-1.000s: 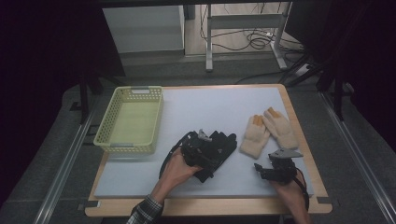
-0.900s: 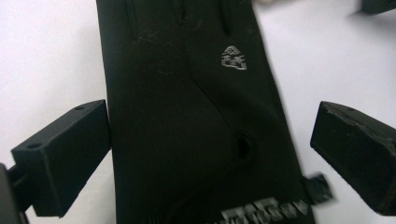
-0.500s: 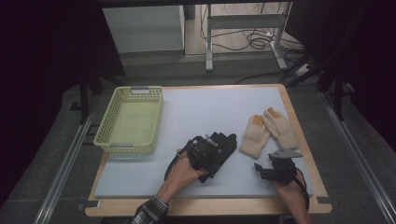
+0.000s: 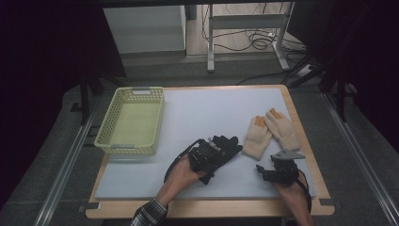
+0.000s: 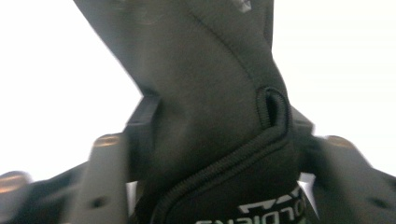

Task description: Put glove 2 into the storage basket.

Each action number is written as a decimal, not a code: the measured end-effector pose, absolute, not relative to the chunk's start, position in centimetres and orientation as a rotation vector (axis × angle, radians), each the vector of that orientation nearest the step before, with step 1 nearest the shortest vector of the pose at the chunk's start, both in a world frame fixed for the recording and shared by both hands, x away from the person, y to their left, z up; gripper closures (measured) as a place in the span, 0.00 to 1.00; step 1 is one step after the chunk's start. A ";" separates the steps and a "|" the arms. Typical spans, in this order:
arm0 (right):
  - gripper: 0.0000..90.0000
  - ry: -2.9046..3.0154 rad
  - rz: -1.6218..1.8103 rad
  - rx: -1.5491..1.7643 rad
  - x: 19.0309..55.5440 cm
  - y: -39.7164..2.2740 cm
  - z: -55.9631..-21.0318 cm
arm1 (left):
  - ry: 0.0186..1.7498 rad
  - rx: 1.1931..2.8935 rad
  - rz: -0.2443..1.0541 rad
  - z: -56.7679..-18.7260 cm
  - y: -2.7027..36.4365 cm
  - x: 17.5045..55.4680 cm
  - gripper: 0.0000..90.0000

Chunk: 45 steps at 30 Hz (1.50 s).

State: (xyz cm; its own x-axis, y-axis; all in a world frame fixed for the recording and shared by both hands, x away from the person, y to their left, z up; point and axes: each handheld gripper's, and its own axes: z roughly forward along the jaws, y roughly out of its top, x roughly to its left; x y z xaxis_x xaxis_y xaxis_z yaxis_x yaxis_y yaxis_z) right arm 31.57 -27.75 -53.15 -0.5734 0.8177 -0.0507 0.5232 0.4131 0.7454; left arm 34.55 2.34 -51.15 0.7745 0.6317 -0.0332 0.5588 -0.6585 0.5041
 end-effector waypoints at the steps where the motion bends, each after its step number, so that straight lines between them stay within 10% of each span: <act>1: 0.29 2.264 0.979 1.145 31.6 -27.7 -53.1 | 0.900 2.462 0.194 -51.2 2.5 34.6 0.62; 23: 0.29 2.264 0.981 1.148 31.6 -27.8 -53.2 | 0.997 2.367 0.306 -46.1 6.1 36.6 0.74; 45: 0.29 2.259 0.984 1.152 31.5 -27.7 -53.2 | 1.434 2.144 0.544 -39.6 21.5 40.8 0.73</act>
State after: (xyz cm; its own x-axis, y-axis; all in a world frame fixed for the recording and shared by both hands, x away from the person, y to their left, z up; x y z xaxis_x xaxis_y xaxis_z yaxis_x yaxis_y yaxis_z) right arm 31.53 -27.74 -53.18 -0.5693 0.8208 -0.0472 0.5245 0.4068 0.7480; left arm 40.81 21.53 -39.57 0.3656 0.9293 0.0513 0.7297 -0.3204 0.6040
